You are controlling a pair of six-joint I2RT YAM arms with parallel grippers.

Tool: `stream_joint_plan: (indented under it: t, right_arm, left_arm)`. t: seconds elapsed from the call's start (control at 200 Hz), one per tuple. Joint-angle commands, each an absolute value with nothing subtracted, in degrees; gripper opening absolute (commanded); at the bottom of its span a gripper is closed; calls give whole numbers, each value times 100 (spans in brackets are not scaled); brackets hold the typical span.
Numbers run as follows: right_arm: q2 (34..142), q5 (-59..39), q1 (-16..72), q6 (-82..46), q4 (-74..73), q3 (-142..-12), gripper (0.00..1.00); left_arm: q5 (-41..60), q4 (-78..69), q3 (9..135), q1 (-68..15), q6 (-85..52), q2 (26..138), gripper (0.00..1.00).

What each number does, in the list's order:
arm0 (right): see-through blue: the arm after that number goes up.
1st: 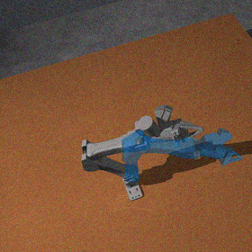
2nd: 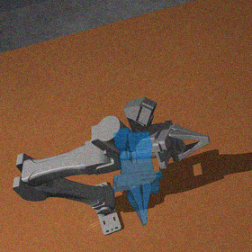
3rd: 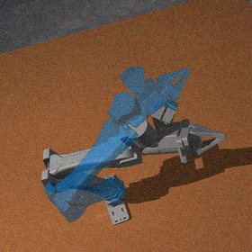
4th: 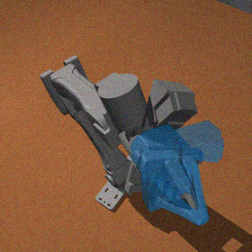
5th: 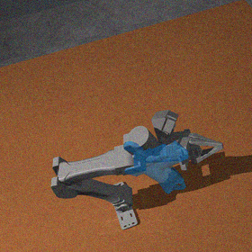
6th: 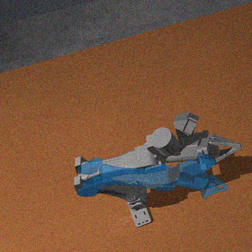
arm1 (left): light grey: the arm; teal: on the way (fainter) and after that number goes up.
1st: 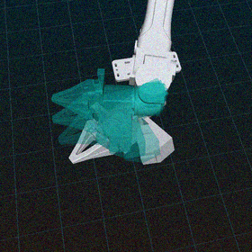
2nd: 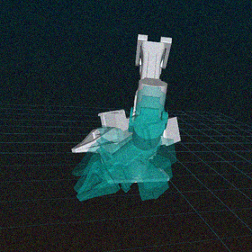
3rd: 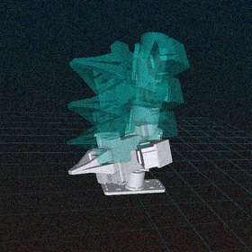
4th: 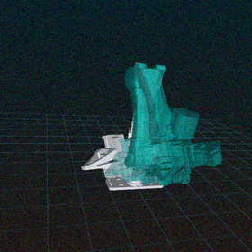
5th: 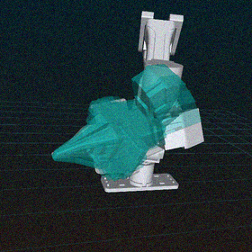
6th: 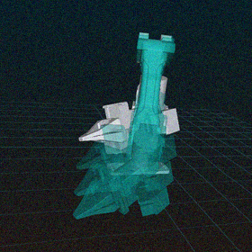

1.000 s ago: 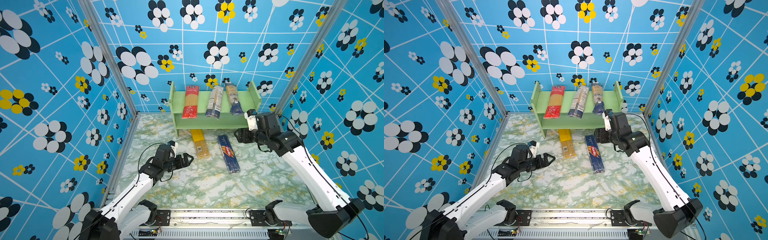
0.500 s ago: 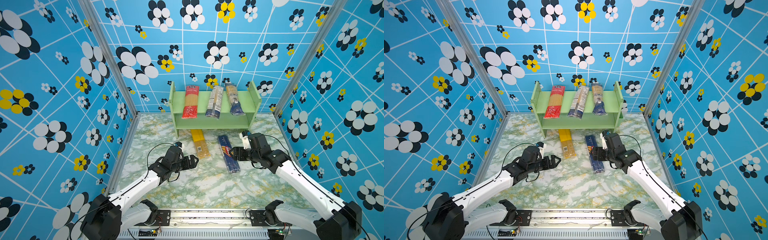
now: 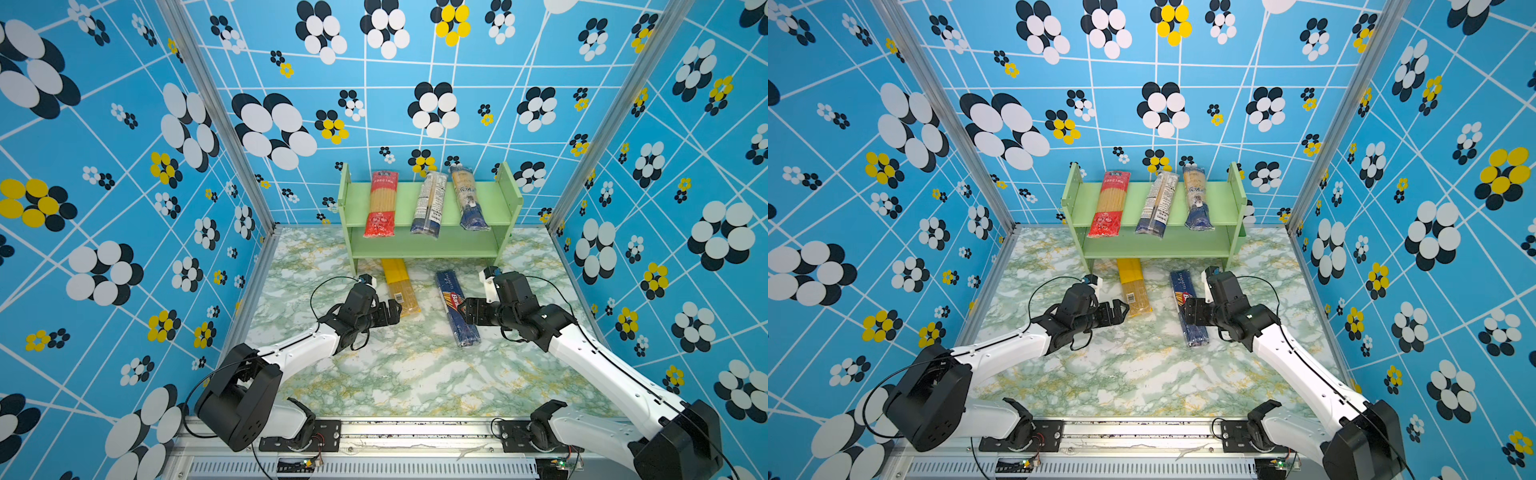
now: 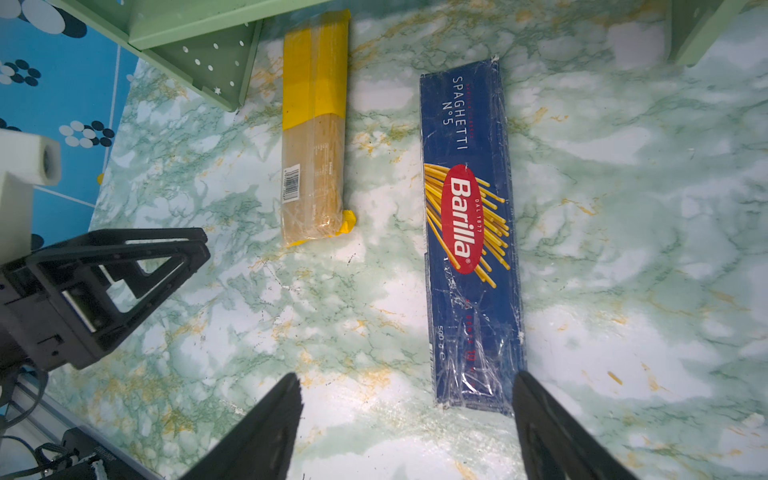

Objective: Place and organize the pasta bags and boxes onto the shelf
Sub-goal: 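Move the left gripper to the yellow-topped bag while the right gripper hovers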

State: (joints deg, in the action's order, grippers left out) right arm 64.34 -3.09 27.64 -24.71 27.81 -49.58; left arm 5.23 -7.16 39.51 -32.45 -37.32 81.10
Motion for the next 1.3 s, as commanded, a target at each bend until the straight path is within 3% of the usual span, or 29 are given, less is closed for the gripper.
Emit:
stream_joint_plan:
  t: [0.0,0.745,1.295]
  right_arm:
    - [6355,-144,2793,-2515,2763,-4878,82]
    - [6250,-43,2789,-2498,2865,-4832,82]
    - [6320,-26,2795,-2482,2838,-4798,83]
  left_arm:
    - [335,-945,4298,-3354,-3589,8414,99]
    - [-1063,33,5707,-3950,-3765,10229,99]
    - [-1217,254,6317,-4069,-3985,10835,99]
